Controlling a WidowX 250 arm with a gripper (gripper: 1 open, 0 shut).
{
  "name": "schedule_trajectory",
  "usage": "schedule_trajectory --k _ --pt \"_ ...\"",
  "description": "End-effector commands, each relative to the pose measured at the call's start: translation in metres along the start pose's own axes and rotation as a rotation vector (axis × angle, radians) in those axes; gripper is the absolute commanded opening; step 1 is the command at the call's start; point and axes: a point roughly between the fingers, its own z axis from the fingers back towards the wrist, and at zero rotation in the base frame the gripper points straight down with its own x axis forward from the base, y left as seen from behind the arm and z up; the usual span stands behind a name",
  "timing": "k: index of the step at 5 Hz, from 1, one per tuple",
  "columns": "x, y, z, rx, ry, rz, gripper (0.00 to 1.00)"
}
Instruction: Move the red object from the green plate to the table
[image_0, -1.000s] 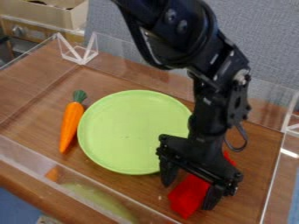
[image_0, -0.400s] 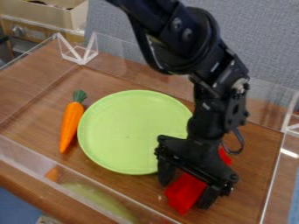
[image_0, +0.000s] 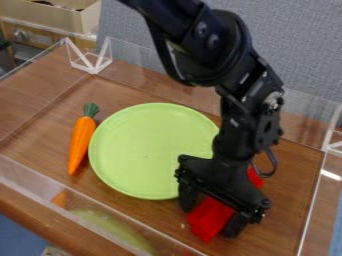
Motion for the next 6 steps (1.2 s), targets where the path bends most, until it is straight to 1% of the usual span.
schedule_trajectory --k 1,3,4,6 --pt "0.004 -0.001 0.019 -0.014 -0.076 0.004 1.00" --pt "-0.001 -0.008 0.027 -0.024 -0.103 -0.013 1.00" --pt "0.001 -0.007 0.024 -0.027 -0.103 -0.009 0.00" --pt "0.006 0.004 0.042 -0.041 -0.133 0.031 0.00"
